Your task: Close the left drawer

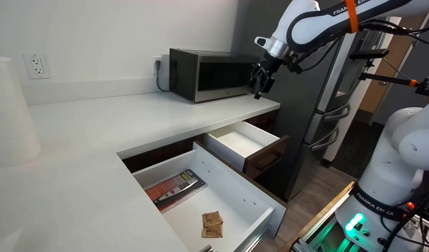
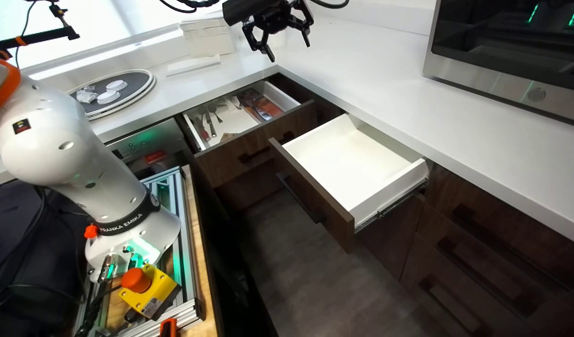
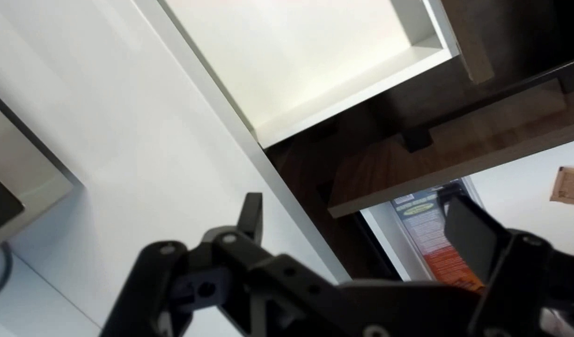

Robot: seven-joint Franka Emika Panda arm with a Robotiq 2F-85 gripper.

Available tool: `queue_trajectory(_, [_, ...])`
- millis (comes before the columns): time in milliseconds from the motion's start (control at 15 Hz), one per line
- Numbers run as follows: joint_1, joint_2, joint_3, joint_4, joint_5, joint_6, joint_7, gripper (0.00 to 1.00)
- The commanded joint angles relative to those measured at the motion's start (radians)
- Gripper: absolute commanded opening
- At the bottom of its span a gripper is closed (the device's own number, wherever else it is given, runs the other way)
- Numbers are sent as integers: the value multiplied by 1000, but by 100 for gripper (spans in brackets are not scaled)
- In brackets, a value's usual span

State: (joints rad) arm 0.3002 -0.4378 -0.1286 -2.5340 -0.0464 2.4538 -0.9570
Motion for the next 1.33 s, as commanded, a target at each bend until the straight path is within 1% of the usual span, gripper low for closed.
queue_trajectory(0, [84, 98, -44, 3, 171, 76, -248, 100])
queue_trajectory(133, [123, 152, -59, 15, 287, 74, -398, 100])
queue_trajectory(200, [174, 182, -99, 22, 330, 66, -466, 100])
queue_trajectory(333, [214, 234, -126, 46, 427, 12, -600, 100])
queue_trajectory(400, [148, 265, -63, 74, 479, -52, -655, 100])
queue_trajectory(467, [93, 203, -5, 19, 422, 19, -560, 100])
queue_trajectory(600, [78, 246, 13, 45, 466, -19, -622, 100])
queue_trajectory(1000, [70, 265, 19, 67, 473, -30, -636, 100])
queue_trajectory(1067, [56, 286, 34, 75, 447, -31, -621, 100])
queue_trajectory(1133, [38, 304, 57, 81, 444, -32, -616, 100])
queue_trajectory(1267, [15, 339, 101, 76, 469, 9, -609, 100])
